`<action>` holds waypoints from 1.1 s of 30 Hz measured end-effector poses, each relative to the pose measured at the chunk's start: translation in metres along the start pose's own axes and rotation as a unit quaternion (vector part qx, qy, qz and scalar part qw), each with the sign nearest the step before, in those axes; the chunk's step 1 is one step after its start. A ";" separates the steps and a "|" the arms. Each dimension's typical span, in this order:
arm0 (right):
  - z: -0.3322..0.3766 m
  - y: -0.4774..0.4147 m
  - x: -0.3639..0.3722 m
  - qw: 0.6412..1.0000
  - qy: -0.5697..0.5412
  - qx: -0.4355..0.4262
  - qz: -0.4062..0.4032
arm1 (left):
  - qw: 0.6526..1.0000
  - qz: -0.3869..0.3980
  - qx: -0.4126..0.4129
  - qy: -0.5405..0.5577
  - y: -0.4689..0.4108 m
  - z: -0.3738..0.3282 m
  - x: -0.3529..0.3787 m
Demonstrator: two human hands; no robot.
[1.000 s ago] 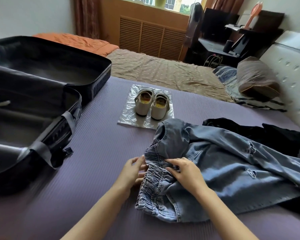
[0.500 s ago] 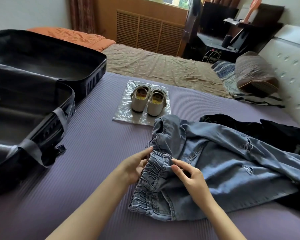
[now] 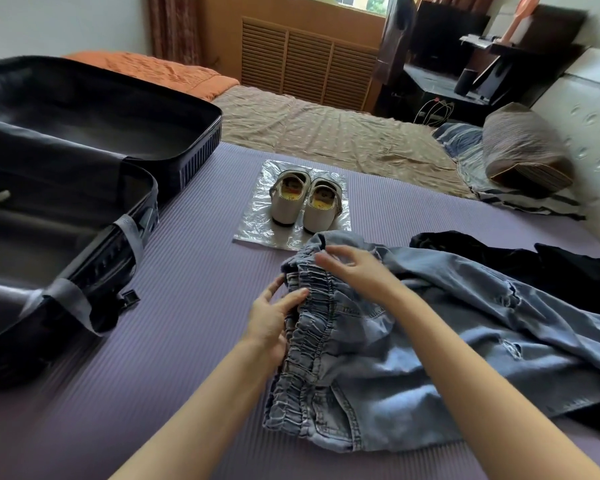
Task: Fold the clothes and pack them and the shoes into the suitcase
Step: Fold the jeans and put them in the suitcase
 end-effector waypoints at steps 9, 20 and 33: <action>0.057 -0.019 0.064 0.978 -0.150 -0.146 -0.015 | 0.943 -0.064 0.312 -0.099 -0.046 -0.095 -0.040; -0.016 -0.002 0.104 0.960 0.260 -0.100 0.012 | 0.724 -0.072 0.197 -0.657 -0.047 -0.076 -0.114; -0.116 0.104 0.081 0.963 0.135 -0.192 -0.130 | 0.601 0.194 0.336 -0.699 0.052 -0.045 -0.156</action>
Point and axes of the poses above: each hand's wrist, its own y-axis away from the middle knuckle, its own x-axis out of the palm, z = x × y, the point moved 1 cm from there along -y, towards the middle knuckle, and after that the axes turned 11 degrees about x, right-handed, at the moved point
